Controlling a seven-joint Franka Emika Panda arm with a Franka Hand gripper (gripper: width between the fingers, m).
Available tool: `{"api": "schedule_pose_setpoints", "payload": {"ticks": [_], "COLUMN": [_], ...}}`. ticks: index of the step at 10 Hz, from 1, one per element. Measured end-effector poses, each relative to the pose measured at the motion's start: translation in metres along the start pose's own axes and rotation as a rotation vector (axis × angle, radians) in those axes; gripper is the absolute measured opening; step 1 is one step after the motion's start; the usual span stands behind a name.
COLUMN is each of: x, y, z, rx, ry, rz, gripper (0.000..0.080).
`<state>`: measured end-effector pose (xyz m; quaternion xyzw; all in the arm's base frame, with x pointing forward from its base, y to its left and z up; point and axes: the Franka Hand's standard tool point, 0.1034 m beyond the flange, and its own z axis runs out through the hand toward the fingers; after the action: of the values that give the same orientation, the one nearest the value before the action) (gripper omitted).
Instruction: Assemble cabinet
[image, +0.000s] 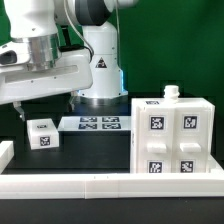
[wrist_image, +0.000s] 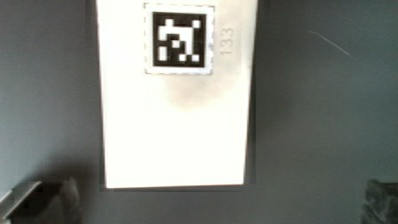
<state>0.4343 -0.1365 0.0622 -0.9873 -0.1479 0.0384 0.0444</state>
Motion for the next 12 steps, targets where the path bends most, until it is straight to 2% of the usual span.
{"api": "schedule_pose_setpoints", "payload": {"ticks": [1,2,3,4,5,7,12], "x": [0.0,0.001,-0.006,-0.012,-0.014,-0.024,-0.041], "y": [0.0,0.002,0.008,0.011,0.015,0.019,0.016], "z": [0.0,0.002,0.007,0.01,0.012,0.021,0.042], "rx": [0.0,-0.017,-0.034,-0.039,-0.055,-0.055,-0.028], "ry": [0.0,0.014,0.026,0.028,0.04,0.035,0.0], "rz": [-0.001,-0.044,-0.087,-0.102,-0.124,-0.116,-0.102], "gripper": [0.0798,0.0798,0.0798,0.0798,0.0798,0.0798,0.0798]}}
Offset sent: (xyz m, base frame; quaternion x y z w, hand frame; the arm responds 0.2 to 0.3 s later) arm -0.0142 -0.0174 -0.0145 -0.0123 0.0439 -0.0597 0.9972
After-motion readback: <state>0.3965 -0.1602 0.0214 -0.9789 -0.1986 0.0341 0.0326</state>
